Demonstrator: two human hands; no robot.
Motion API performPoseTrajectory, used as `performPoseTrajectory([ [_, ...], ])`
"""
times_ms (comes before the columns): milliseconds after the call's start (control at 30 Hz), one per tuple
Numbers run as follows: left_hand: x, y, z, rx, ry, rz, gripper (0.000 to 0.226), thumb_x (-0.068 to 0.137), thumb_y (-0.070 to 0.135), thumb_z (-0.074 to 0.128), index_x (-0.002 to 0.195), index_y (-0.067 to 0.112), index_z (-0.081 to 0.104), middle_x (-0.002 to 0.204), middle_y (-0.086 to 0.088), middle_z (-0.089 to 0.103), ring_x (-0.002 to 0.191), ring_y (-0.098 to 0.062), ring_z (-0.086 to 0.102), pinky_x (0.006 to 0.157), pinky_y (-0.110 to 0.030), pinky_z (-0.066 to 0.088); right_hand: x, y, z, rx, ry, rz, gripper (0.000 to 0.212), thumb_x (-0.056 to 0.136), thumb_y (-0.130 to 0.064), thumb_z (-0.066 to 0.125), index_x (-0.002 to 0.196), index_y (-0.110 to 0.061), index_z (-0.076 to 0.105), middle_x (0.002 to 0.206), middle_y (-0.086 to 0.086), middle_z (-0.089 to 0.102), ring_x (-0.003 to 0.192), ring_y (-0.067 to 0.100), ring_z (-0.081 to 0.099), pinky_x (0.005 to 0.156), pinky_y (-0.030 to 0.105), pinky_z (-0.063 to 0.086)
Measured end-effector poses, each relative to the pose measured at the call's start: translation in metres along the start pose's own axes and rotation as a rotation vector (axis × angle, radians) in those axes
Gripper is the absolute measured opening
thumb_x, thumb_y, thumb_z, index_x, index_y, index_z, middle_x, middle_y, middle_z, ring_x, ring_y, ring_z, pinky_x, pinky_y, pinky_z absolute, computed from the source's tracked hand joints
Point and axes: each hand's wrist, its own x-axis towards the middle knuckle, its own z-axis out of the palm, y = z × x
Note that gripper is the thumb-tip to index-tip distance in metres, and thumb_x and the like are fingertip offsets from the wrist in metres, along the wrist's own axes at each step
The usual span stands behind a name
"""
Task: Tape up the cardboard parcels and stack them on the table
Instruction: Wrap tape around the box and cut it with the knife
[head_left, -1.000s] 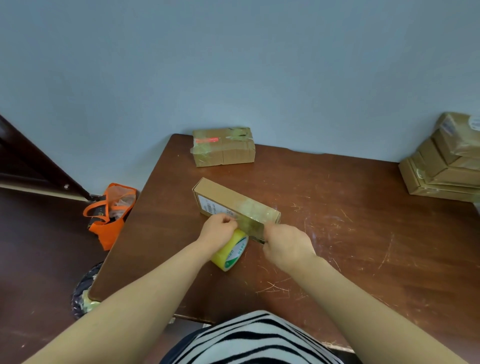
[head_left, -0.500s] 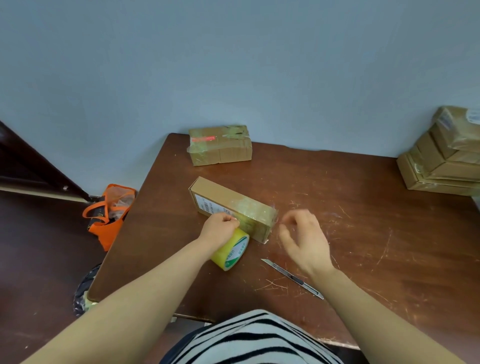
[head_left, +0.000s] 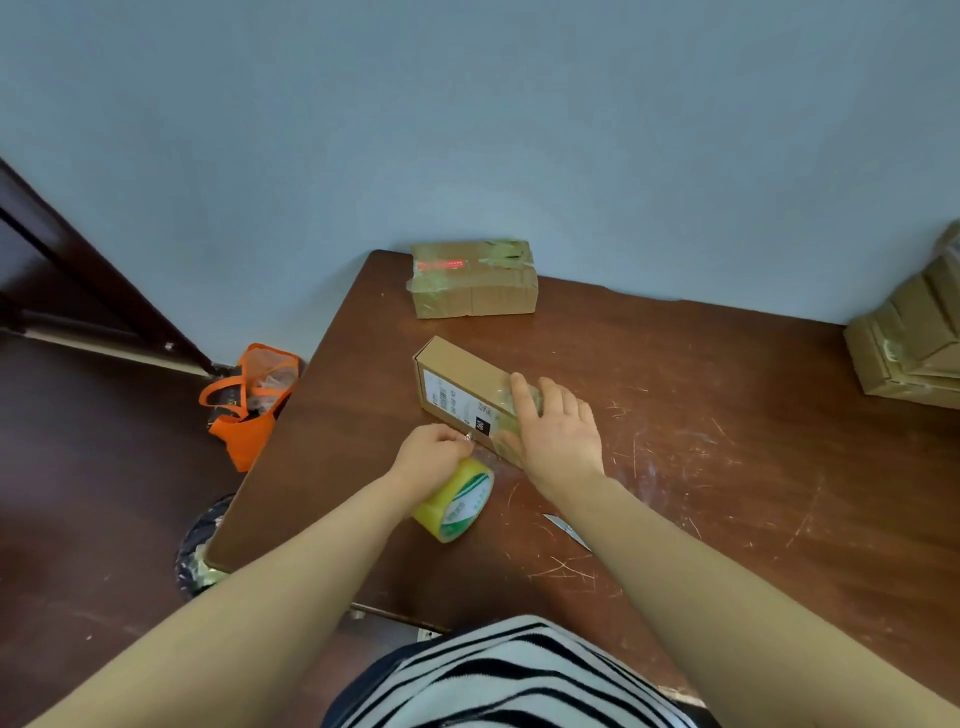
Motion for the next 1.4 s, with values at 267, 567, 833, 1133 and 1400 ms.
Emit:
performPoseTrajectory([
  [267, 0.003, 0.013, -0.007, -0.111, 0.005, 0.009, 0.015, 0.088, 0.016, 0.063, 0.073, 0.018, 0.064, 0.081, 0.004, 0.063, 0.087, -0.019, 0.058, 0.088, -0.034, 0.046, 0.006, -0.001, 0.002, -0.110, -0.018, 0.032, 0.101, 0.086, -0.030, 0.067, 0.150, -0.019, -0.009, 0.147, 0.011, 0.029, 0.130, 0.029, 0.034, 0.103, 0.042, 0.031],
  [567, -0.004, 0.018, -0.015, -0.162, -0.035, 0.022, 0.011, 0.087, 0.019, 0.061, 0.083, 0.012, 0.068, 0.090, -0.001, 0.069, 0.086, -0.021, 0.064, 0.082, -0.035, 0.051, 0.012, 0.008, -0.009, -0.002, -0.043, -0.012, 0.073, 0.098, -0.042, 0.042, 0.152, -0.022, -0.004, 0.144, 0.014, 0.029, 0.129, 0.030, 0.035, 0.105, 0.041, 0.031],
  [833, -0.008, 0.025, -0.040, -0.254, 0.041, 0.006, 0.009, 0.083, 0.018, 0.063, 0.076, 0.013, 0.066, 0.077, -0.008, 0.065, 0.065, -0.020, 0.060, 0.068, -0.030, 0.050, 0.028, 0.032, -0.022, 0.778, -0.321, 0.140, 0.070, 0.076, -0.040, 0.077, 0.138, -0.020, 0.050, 0.137, 0.000, 0.053, 0.123, 0.018, 0.051, 0.100, 0.029, 0.040],
  [1133, -0.001, 0.038, -0.037, -0.375, 0.037, -0.042, 0.010, 0.091, 0.019, 0.062, 0.082, 0.015, 0.062, 0.092, -0.009, 0.063, 0.082, -0.024, 0.059, 0.078, -0.034, 0.048, 0.013, 0.008, -0.025, 1.260, -0.052, 0.245, 0.021, 0.091, -0.035, 0.061, 0.088, -0.018, 0.073, 0.096, 0.002, 0.074, 0.085, 0.005, 0.067, 0.087, 0.021, 0.051],
  [1400, 0.010, 0.087, -0.001, -0.635, -0.083, -0.246, 0.031, 0.088, 0.014, 0.067, 0.117, 0.005, 0.060, 0.097, -0.011, 0.065, 0.081, -0.023, 0.062, 0.070, -0.035, 0.053, -0.031, 0.005, -0.021, 1.181, -0.190, 0.181, 0.017, 0.085, -0.021, 0.070, 0.094, -0.007, 0.070, 0.098, 0.014, 0.070, 0.087, 0.023, 0.065, 0.082, 0.035, 0.052],
])
